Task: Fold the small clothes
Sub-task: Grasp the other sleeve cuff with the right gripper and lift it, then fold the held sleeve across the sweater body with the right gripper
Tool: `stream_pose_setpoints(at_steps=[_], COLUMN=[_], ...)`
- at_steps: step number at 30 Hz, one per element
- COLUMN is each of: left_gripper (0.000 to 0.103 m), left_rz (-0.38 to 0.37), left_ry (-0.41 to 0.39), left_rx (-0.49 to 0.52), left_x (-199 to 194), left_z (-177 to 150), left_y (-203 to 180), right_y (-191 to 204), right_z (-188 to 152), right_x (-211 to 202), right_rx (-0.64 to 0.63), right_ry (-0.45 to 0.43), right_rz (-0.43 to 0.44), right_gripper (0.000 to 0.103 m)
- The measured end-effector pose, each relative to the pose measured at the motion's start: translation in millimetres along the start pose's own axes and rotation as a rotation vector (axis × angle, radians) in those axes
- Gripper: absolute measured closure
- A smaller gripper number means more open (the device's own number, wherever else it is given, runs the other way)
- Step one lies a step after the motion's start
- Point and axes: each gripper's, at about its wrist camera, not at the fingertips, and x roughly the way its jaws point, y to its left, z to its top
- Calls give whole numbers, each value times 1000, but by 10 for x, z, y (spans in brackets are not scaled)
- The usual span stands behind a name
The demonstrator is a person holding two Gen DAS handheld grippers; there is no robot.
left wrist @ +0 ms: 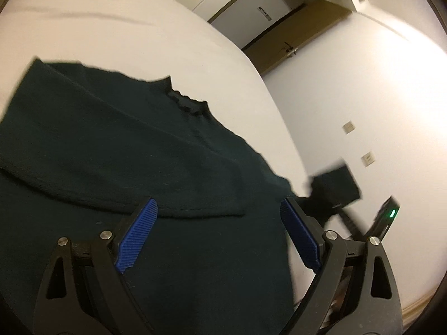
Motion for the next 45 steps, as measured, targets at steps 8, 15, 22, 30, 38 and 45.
stream_pose_setpoints(at_steps=[8,15,22,30,38,45], left_gripper=[13,13,13,72,96,96], left_rz=[-117,-204,-151,-126,-70,-6], left_ry=[187,217,337,403,319,183], left_rx=[-151,-252,-235,-163,-45,-8], left_x=[575,950,1492,1886,1654,1208], left_z=[148,215,319,314,354,836], left_y=[110,161,124,-30,-215,-10], right_y=[1302,1230,1158,487,-191,-425], right_z=[-366,-555,-598,-814,-930,-996], right_x=[448,350,340,129,86,220], right_rx=[-264,-261,-169,210,676,935], right_ry=[112,107,166,238,281,295], right_rz=[47,38,159,269,428,559], right_gripper=[93,93,51,46,41,32])
